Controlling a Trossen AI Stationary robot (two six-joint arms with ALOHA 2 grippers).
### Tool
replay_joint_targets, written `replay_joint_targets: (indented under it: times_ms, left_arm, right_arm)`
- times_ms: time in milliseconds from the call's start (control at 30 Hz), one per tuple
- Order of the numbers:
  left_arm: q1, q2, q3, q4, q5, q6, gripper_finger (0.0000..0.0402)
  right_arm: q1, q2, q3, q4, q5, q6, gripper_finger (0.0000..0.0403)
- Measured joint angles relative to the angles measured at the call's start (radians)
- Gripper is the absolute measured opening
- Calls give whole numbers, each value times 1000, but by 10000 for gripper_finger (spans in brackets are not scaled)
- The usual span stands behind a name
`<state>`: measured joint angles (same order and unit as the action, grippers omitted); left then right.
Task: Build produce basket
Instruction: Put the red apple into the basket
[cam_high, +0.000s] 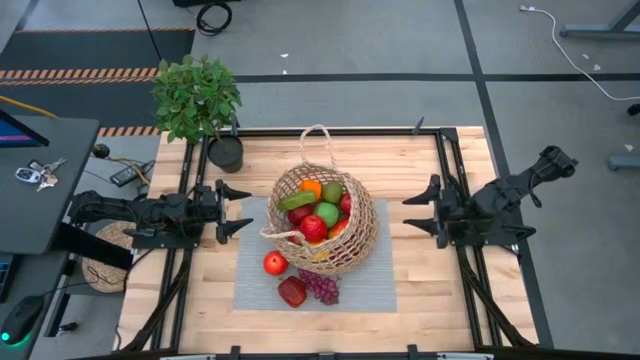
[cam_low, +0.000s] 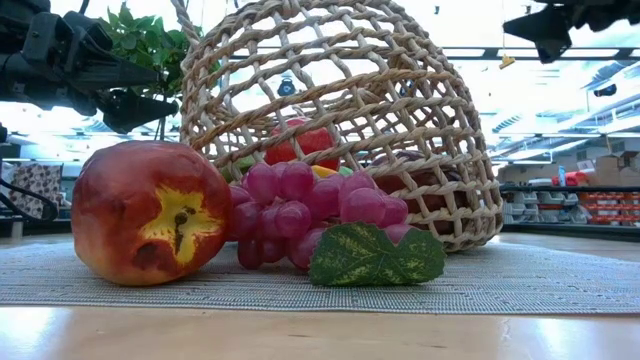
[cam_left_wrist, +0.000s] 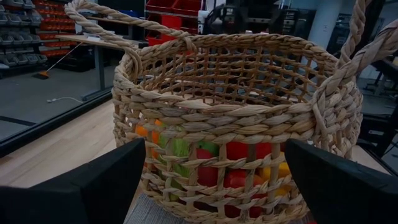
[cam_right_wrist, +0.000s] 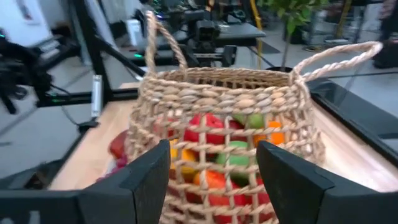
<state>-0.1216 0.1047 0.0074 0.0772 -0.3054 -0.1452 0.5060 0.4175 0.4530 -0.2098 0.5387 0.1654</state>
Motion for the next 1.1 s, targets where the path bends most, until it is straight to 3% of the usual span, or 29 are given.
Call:
replay_joint_targets:
  times_ms: [267,633,867,1100]
  left_arm:
    - [0,0,0,0,0,0,392]
    - [0,0,0,0,0,0,392]
    - [0,0,0,0,0,0,392]
    - [0,0,0,0,0,0,392]
  right_arm:
    - [0,-203,-99,4,-56,8,243]
    - [0,-378,-257,22,-89,-4,243]
    - [0,-409,-431,237,-102,-27,243]
    - [-15,-379,-447,347,-152,-146,231]
